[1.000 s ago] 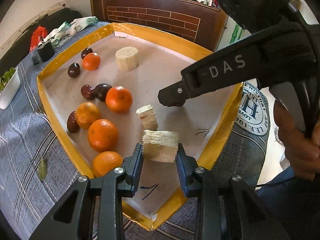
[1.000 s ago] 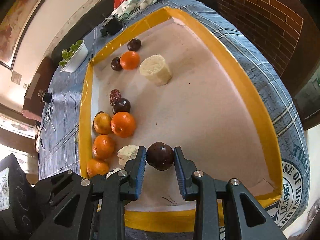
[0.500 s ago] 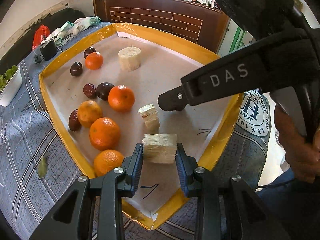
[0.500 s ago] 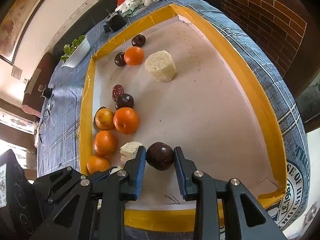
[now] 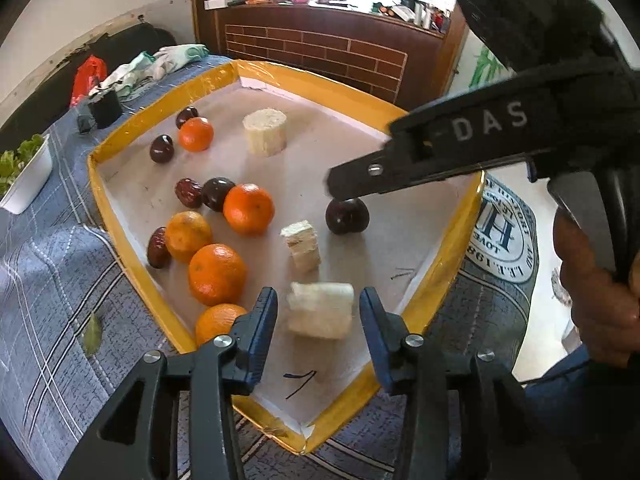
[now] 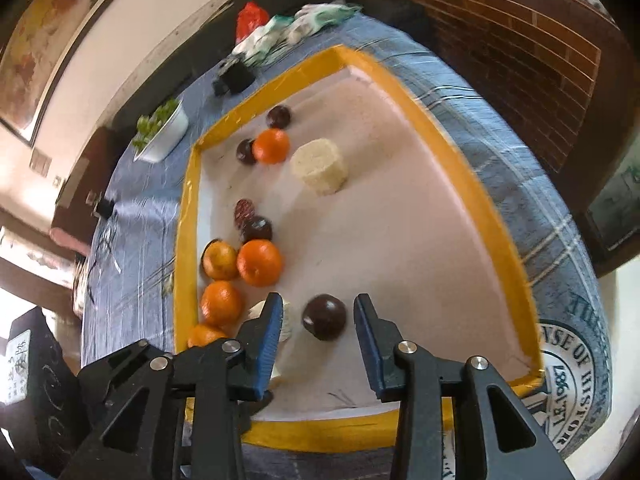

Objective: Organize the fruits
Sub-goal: 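Lower the cake and plum into the tray and open both grippers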

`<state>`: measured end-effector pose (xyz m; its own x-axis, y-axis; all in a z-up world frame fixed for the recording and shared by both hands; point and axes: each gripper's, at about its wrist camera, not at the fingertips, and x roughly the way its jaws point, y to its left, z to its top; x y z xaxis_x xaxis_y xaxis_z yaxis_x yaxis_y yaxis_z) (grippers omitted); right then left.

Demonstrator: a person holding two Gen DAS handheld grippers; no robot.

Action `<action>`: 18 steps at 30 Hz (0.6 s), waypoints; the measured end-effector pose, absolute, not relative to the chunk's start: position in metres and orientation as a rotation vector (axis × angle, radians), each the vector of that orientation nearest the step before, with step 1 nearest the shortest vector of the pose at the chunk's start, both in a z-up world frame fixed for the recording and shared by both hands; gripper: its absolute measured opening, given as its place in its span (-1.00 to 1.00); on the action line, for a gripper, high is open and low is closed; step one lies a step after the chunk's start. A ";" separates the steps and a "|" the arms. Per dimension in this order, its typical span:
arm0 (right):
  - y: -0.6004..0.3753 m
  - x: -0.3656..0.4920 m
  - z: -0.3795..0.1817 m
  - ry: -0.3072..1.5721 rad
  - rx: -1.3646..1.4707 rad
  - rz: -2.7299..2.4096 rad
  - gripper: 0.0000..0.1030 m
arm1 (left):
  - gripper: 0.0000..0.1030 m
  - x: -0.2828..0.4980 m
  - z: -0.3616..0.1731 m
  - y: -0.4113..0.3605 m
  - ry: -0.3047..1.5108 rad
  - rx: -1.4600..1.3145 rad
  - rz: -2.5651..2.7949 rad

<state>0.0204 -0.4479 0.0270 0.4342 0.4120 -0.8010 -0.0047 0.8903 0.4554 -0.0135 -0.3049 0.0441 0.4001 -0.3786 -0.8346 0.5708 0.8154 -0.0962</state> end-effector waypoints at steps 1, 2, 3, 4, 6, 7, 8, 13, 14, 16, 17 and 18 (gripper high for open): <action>-0.450 0.020 0.027 1.096 0.419 0.258 -0.21 | -0.16 -0.013 0.045 -0.303 0.987 0.211 -0.600; -0.452 0.019 0.027 1.092 0.410 0.245 -0.21 | -0.12 -0.012 0.046 -0.302 0.979 0.201 -0.587; -0.454 0.017 0.029 1.084 0.394 0.233 -0.21 | -0.10 -0.011 0.048 -0.300 0.973 0.191 -0.575; -0.454 0.014 0.031 1.073 0.379 0.227 -0.21 | -0.09 -0.011 0.049 -0.298 0.968 0.179 -0.565; -0.455 0.009 0.036 1.049 0.347 0.214 -0.16 | -0.06 -0.009 0.053 -0.294 0.958 0.155 -0.537; -0.456 0.006 0.037 1.038 0.326 0.205 -0.11 | 0.02 -0.009 0.055 -0.292 0.954 0.145 -0.522; -0.454 0.003 0.039 1.026 0.304 0.198 0.00 | 0.08 -0.009 0.057 -0.288 0.951 0.134 -0.498; -0.450 -0.014 0.044 0.996 0.220 0.180 0.17 | 0.50 -0.014 0.068 -0.273 0.926 0.112 -0.404; -0.449 -0.018 0.044 0.993 0.213 0.178 0.19 | 0.60 -0.016 0.070 -0.270 0.918 0.111 -0.392; -0.444 -0.027 0.047 0.982 0.190 0.161 0.26 | 0.69 -0.020 0.073 -0.260 0.899 0.108 -0.365; -0.441 -0.032 0.049 0.976 0.183 0.150 0.30 | 0.69 -0.021 0.074 -0.255 0.904 0.110 -0.361; -0.439 -0.036 0.052 0.971 0.179 0.139 0.33 | 0.69 -0.020 0.074 -0.251 0.919 0.114 -0.357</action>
